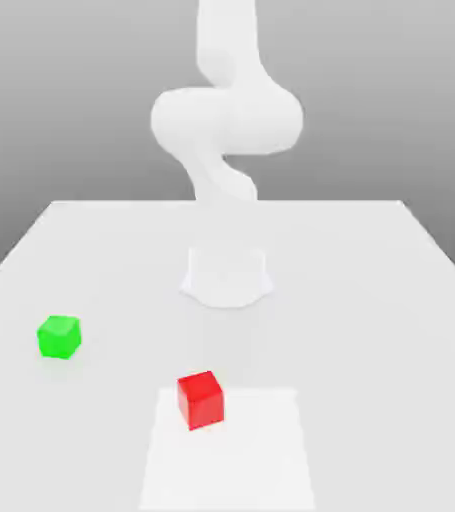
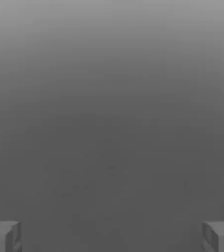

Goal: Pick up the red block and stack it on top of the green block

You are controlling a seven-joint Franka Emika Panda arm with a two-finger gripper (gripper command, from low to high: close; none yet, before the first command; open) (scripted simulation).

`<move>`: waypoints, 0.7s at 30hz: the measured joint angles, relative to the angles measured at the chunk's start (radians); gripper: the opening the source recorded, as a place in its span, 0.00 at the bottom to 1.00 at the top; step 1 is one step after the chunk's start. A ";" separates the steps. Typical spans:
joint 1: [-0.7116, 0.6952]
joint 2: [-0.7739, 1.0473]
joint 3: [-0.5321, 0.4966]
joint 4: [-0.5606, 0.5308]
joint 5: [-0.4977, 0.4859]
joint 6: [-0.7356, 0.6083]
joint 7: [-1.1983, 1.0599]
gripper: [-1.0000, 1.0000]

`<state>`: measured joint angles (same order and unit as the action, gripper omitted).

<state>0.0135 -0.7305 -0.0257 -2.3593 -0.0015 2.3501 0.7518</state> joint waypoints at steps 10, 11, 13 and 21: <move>0.053 0.337 -0.106 -0.272 -0.007 0.235 -0.230 0.50; 0.056 0.372 -0.114 -0.300 -0.008 0.260 -0.253 0.50; 0.063 0.446 -0.131 -0.358 -0.012 0.311 -0.302 0.50; 0.057 0.788 -0.134 -0.493 0.042 0.563 -0.482 0.50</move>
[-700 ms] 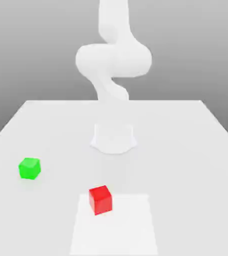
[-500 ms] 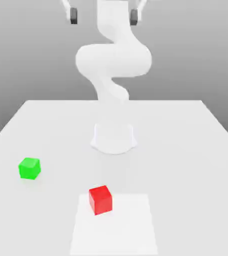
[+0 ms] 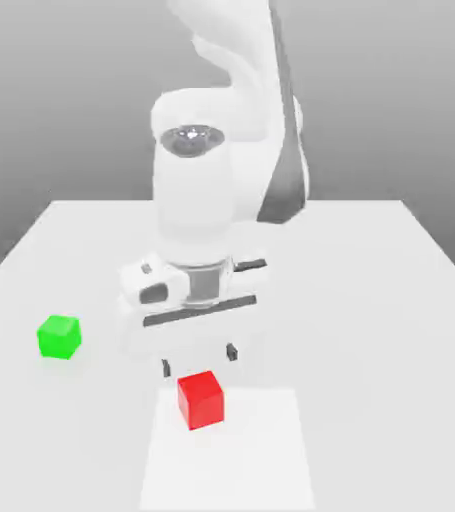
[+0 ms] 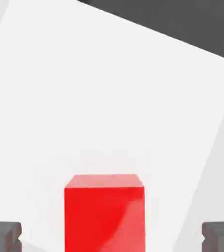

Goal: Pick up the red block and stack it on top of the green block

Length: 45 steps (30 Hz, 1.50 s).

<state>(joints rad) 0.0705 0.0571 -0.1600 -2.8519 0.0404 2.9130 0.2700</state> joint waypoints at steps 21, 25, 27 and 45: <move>-0.136 -0.148 0.013 -0.023 -0.096 -0.123 0.005 0.00; -0.232 -0.209 -0.069 -0.030 -0.162 -0.169 -0.066 0.00; -0.284 -0.236 -0.112 -0.033 -0.193 -0.188 -0.105 0.00; -0.493 -0.268 -0.433 -0.057 -0.220 -0.212 -0.451 0.00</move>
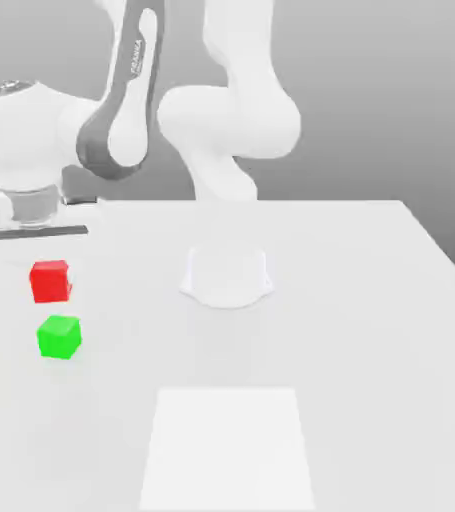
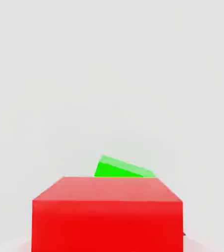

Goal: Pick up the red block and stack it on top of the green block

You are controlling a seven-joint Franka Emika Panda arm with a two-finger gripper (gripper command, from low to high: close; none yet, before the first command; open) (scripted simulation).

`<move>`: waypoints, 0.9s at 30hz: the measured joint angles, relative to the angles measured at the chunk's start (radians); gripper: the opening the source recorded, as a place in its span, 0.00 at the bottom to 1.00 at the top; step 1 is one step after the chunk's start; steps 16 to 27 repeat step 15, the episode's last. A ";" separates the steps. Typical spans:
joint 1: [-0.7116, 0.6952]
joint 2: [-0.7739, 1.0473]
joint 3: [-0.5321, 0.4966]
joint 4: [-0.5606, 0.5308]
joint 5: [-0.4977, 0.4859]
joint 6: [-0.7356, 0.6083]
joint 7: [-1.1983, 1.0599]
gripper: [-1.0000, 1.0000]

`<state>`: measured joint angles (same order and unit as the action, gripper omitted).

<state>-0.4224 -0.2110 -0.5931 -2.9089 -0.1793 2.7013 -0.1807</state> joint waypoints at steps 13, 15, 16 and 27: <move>0.110 0.227 -0.035 -0.002 0.296 0.215 -0.205 0.00; 0.108 0.243 -0.031 -0.004 0.310 0.231 -0.214 1.00; 0.108 0.243 -0.031 -0.004 0.310 0.231 -0.214 1.00; 0.108 0.243 -0.031 -0.004 0.310 0.231 -0.214 1.00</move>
